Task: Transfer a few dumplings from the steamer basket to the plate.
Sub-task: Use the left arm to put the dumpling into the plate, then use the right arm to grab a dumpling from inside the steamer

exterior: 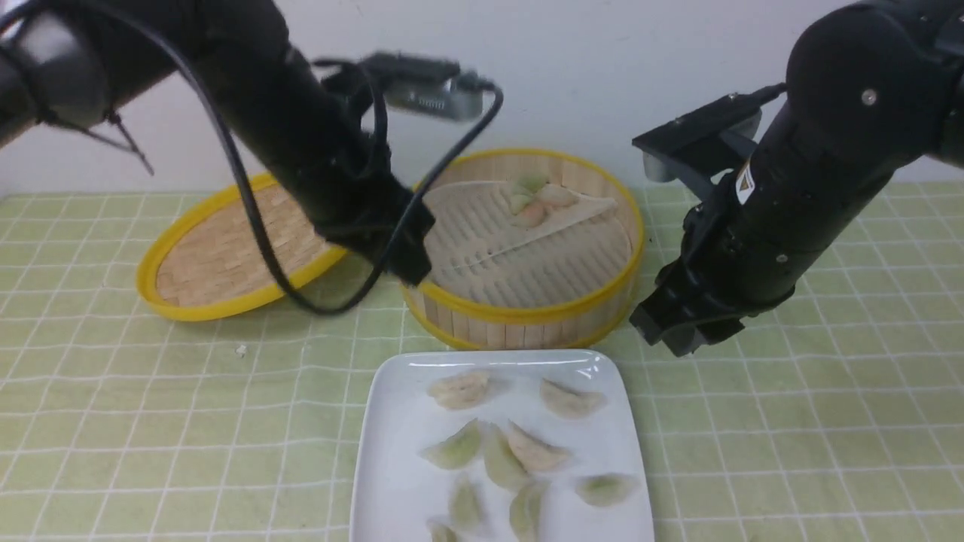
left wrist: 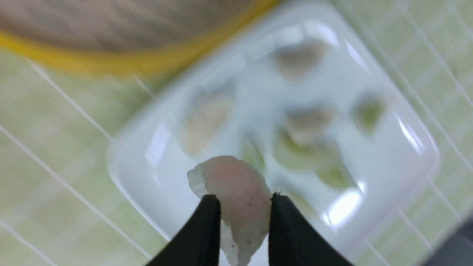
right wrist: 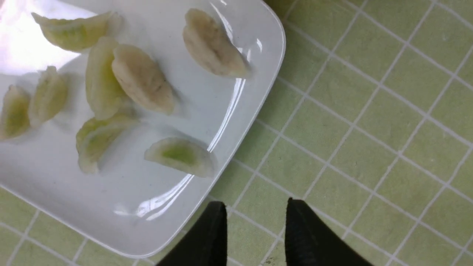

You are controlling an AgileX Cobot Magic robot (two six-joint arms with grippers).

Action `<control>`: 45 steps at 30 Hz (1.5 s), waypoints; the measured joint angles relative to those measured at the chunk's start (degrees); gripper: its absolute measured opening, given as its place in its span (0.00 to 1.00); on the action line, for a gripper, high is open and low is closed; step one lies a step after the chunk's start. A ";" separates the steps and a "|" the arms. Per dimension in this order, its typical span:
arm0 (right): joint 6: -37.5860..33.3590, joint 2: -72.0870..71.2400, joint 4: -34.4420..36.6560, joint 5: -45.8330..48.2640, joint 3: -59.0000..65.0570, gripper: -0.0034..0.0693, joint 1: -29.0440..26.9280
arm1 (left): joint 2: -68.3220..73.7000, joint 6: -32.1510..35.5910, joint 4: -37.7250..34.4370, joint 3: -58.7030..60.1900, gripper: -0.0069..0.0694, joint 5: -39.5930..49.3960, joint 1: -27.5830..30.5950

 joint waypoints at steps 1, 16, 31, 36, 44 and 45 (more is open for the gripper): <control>0.00 0.00 0.52 0.00 0.00 0.34 0.00 | -1.79 0.11 -0.62 4.50 0.28 -0.04 -1.07; -3.80 0.20 4.54 -1.07 -1.59 0.31 -3.55 | -4.72 -2.37 1.20 24.86 0.37 -19.20 -8.53; -20.00 30.72 19.84 0.25 -41.31 0.03 -15.95 | -9.62 -12.83 7.91 24.86 0.39 -14.12 -8.55; -24.79 41.33 19.84 0.32 -52.48 0.09 -15.85 | -19.05 -16.82 13.78 24.86 0.10 -9.63 -8.55; -32.82 51.59 18.98 -2.38 -63.14 0.47 -14.23 | -34.80 -20.02 19.64 24.86 0.08 -3.64 -8.55; -33.69 52.57 18.57 -3.32 -63.43 0.53 -13.93 | -36.22 -20.55 20.57 24.86 0.08 -3.35 -8.55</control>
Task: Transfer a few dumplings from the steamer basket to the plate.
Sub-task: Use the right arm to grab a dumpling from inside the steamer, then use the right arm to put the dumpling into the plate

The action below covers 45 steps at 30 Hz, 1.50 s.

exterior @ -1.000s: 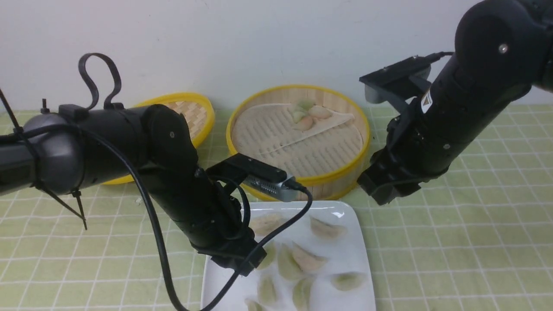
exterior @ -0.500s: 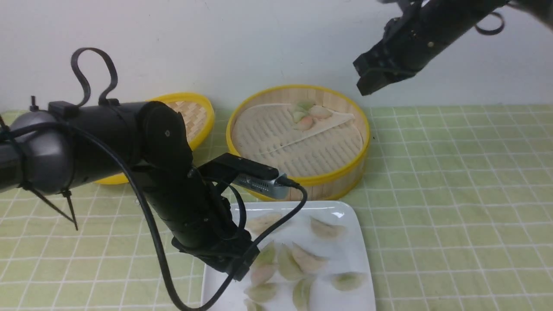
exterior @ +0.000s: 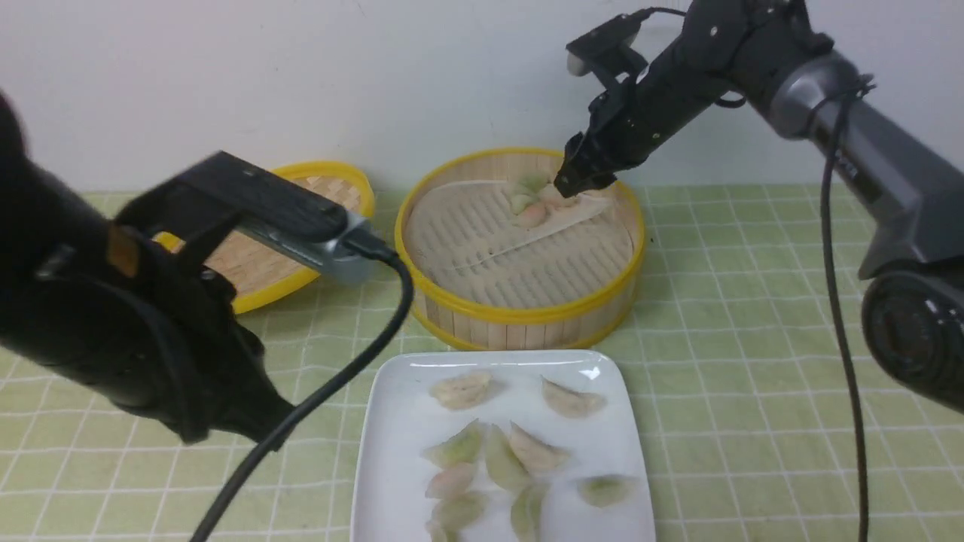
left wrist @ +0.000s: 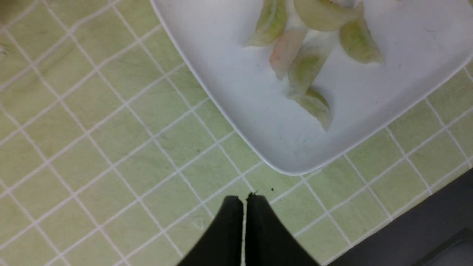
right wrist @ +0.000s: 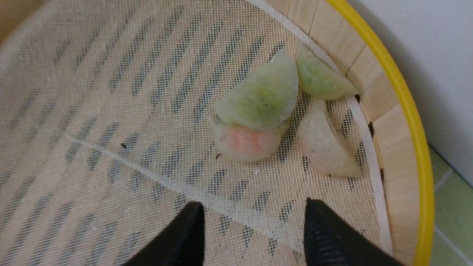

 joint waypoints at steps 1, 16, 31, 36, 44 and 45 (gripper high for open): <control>-0.66 0.89 -0.60 -1.01 -0.14 0.58 0.23 | -1.71 -0.56 0.99 0.00 0.08 0.37 0.00; -11.31 6.73 -3.92 -14.02 -0.14 0.76 3.92 | -9.66 -9.53 15.14 0.36 0.08 4.13 0.00; -8.96 7.42 -4.26 -14.86 -0.74 0.44 4.18 | -9.66 -9.54 15.22 0.43 0.08 4.74 0.00; -4.01 3.94 -5.09 -5.06 -0.49 0.44 4.18 | -9.66 -9.54 15.22 0.43 0.08 4.79 0.00; 0.70 -5.19 -4.16 3.98 -0.44 0.44 4.18 | -9.66 -9.54 15.26 0.43 0.08 4.84 0.00; 2.25 -6.49 -4.11 4.18 -0.32 0.44 4.18 | -9.66 -9.59 15.26 0.43 0.08 4.84 0.00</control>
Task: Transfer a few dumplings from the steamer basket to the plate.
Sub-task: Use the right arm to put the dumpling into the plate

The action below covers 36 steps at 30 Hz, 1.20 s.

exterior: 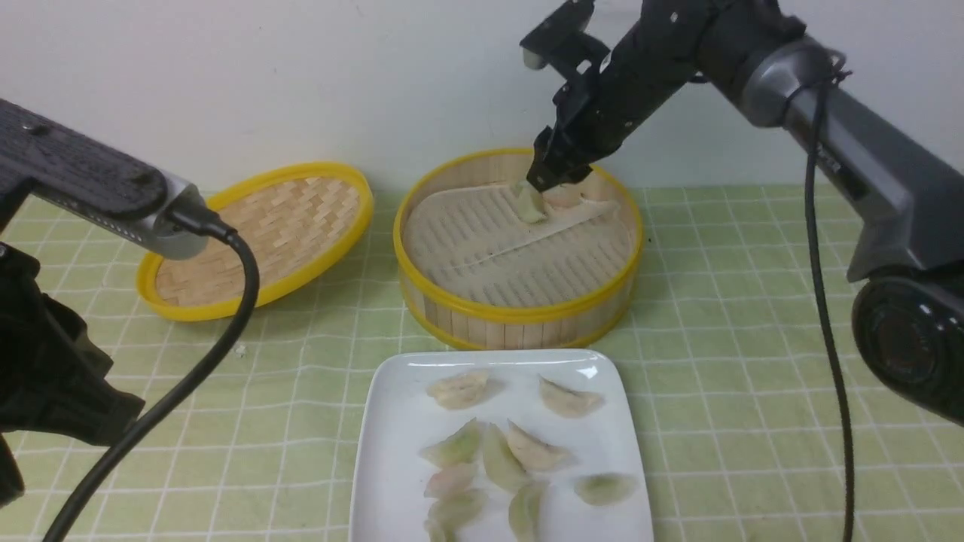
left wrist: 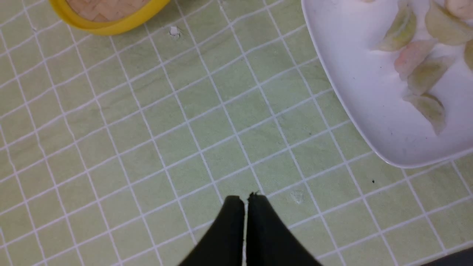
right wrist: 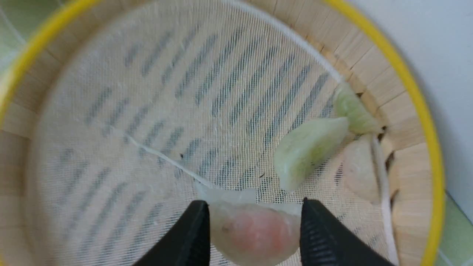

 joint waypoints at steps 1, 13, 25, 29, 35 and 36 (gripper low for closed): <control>1.90 -1.12 0.00 0.07 0.27 0.44 -0.07 | 0.00 0.00 0.08 0.00 0.08 -0.13 0.00; 9.90 -29.99 6.39 -0.25 41.73 0.44 -0.43 | 0.00 -0.06 0.00 0.00 0.08 -2.14 0.00; 5.24 -37.73 12.63 -23.33 77.02 0.44 7.29 | 0.00 -0.06 -0.32 0.00 0.08 -6.07 0.00; 5.89 -36.97 12.83 -26.08 77.31 0.48 7.29 | 0.00 -0.06 -0.44 0.00 0.08 -6.07 0.00; 6.23 -36.97 13.72 -26.26 77.31 0.87 7.29 | 0.00 -0.06 -0.70 0.00 0.08 -6.09 0.00; 6.67 -36.97 13.72 -25.82 77.26 0.90 7.29 | 0.00 -0.06 -0.76 0.00 0.08 -6.09 0.00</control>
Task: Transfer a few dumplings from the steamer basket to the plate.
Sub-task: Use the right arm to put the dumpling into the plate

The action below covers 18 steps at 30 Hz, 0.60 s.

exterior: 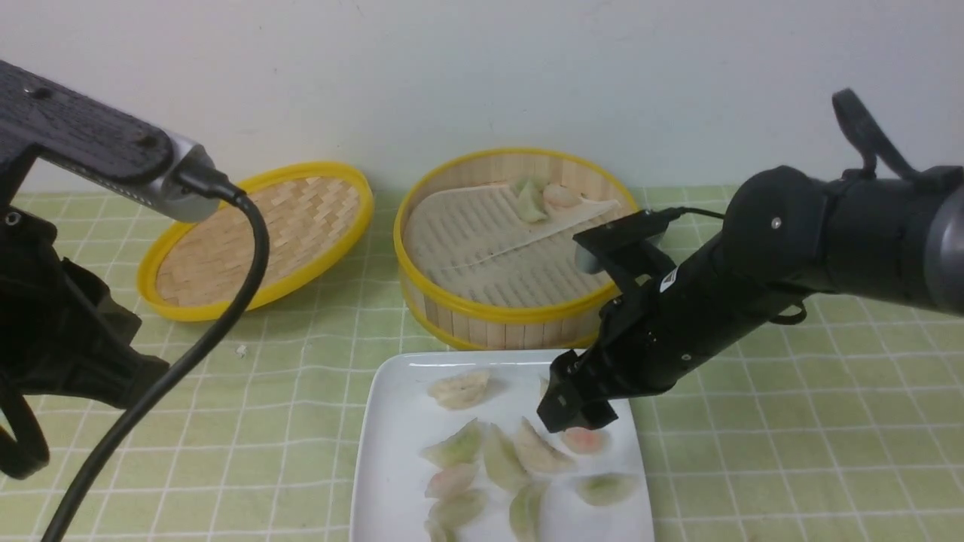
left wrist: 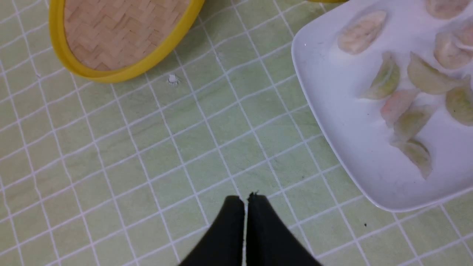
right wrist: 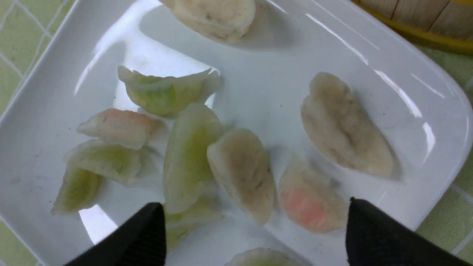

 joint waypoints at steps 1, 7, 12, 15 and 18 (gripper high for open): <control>1.23 -0.35 -0.18 1.09 -0.42 0.93 0.00 | 0.00 0.00 -0.26 0.00 0.08 0.00 0.00; 8.79 -8.38 -6.04 9.67 -4.42 0.72 0.00 | 0.00 0.00 -2.22 0.00 0.08 0.00 0.00; 18.43 -24.94 -13.40 13.26 -6.82 0.27 0.00 | 0.00 0.06 -3.99 0.00 0.08 -0.04 0.00; 24.14 -37.75 -17.06 13.65 -5.83 0.08 0.00 | 0.00 0.06 -4.89 0.00 0.08 -0.12 0.00; 26.68 -49.42 -18.95 10.70 -1.32 0.04 0.00 | 0.00 0.06 -5.71 0.00 0.08 -0.44 0.00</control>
